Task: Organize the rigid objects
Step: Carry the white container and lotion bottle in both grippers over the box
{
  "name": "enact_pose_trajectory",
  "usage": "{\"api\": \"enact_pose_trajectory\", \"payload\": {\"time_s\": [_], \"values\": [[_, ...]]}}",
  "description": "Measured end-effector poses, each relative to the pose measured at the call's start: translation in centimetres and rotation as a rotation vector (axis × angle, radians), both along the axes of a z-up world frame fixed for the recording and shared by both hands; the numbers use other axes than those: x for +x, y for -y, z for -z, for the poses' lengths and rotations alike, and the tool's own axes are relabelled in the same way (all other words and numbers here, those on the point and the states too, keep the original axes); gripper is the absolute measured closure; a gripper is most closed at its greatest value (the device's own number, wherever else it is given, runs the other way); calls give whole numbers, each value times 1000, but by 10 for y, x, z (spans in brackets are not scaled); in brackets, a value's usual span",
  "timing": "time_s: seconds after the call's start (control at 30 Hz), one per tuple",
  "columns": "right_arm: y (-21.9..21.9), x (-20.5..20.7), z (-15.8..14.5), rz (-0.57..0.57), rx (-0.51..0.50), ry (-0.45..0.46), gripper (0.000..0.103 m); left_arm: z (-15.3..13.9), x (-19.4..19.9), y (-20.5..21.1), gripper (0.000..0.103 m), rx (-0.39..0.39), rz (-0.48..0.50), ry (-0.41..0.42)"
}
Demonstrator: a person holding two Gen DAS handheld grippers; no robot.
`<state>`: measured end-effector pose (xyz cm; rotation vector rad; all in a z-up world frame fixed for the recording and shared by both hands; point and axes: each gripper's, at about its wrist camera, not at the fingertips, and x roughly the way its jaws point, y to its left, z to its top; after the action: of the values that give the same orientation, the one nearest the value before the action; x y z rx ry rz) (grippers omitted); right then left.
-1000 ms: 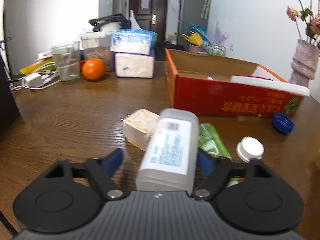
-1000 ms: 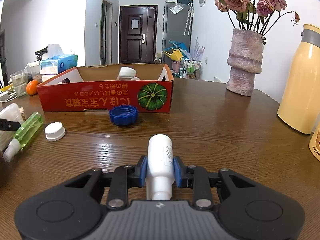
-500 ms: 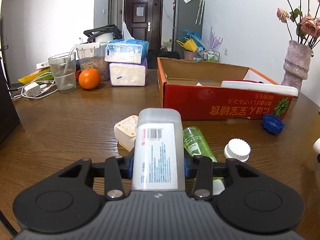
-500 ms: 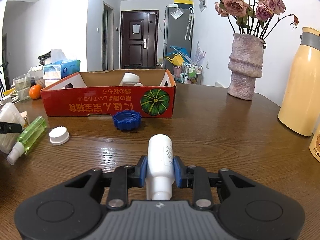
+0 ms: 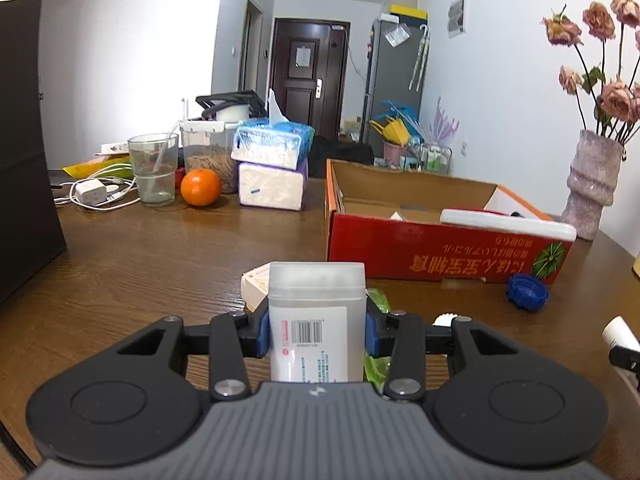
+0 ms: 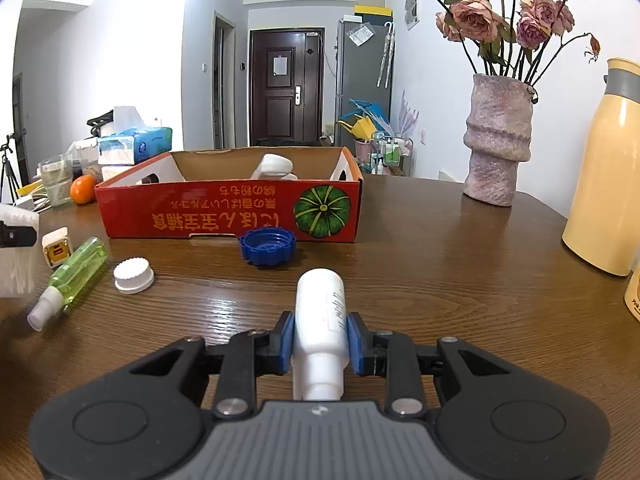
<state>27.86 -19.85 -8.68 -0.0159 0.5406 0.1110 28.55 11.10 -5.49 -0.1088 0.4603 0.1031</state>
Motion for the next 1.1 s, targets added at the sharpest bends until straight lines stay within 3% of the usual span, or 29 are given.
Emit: {"api": "enact_pose_trajectory", "payload": {"time_s": [0.57, 1.1], "values": [[-9, -13, -19, -41, 51, 63, 76, -35, -32, 37, 60, -26, 28, 117], [-11, 7, -64, -47, 108, 163, 76, -66, -6, 81, 60, -16, 86, 153]]}}
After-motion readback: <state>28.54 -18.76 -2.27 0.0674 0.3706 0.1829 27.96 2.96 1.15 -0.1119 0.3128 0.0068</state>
